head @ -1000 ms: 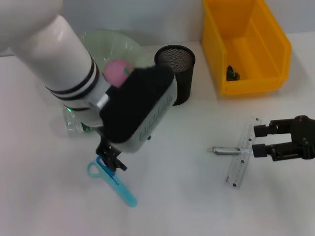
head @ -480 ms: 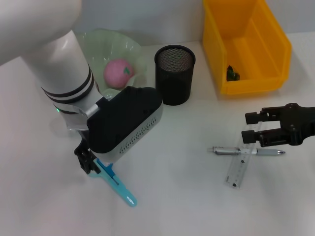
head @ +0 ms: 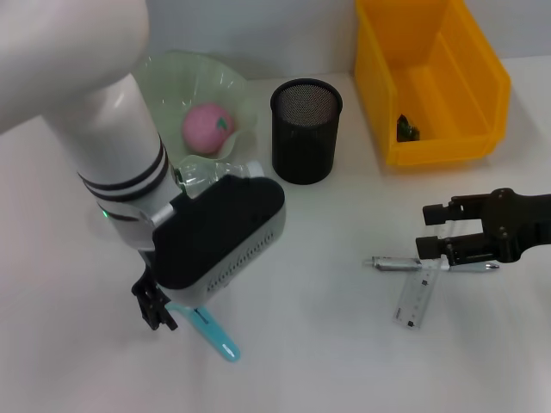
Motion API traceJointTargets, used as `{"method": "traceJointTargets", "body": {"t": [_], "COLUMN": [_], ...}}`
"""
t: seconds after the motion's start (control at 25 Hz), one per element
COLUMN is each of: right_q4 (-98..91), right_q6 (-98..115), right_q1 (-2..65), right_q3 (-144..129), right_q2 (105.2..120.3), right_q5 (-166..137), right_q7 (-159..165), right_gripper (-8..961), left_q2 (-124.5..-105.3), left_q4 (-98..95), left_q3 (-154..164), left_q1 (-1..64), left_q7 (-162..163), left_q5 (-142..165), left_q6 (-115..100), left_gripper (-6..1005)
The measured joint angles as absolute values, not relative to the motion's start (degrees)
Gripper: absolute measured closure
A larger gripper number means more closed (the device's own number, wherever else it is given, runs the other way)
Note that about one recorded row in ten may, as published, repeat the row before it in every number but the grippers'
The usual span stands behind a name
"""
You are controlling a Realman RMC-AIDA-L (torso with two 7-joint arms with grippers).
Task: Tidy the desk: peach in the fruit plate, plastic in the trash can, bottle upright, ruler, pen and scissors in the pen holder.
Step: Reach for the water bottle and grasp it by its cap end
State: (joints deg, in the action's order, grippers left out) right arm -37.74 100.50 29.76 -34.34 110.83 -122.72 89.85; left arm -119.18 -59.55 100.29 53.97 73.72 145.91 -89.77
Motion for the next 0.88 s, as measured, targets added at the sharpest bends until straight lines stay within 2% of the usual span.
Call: {"method": "traceJointTargets", "body": {"t": [0.88], "right_q4": [-37.61], "right_q6": [99.75], "right_q1": [29.94], "right_q3": [-34.08], "right_q2": [112.16], "right_q5": [-122.49], "right_q7": [88.68], "right_gripper": [202], "left_q2": [-119.18], "left_q4": [-55.32], "left_q3": [104.24], "left_q1": [54.18], "left_q7": [74.34], "left_q5": [146.57], "left_q6": [-84.74], "left_gripper": [159]}}
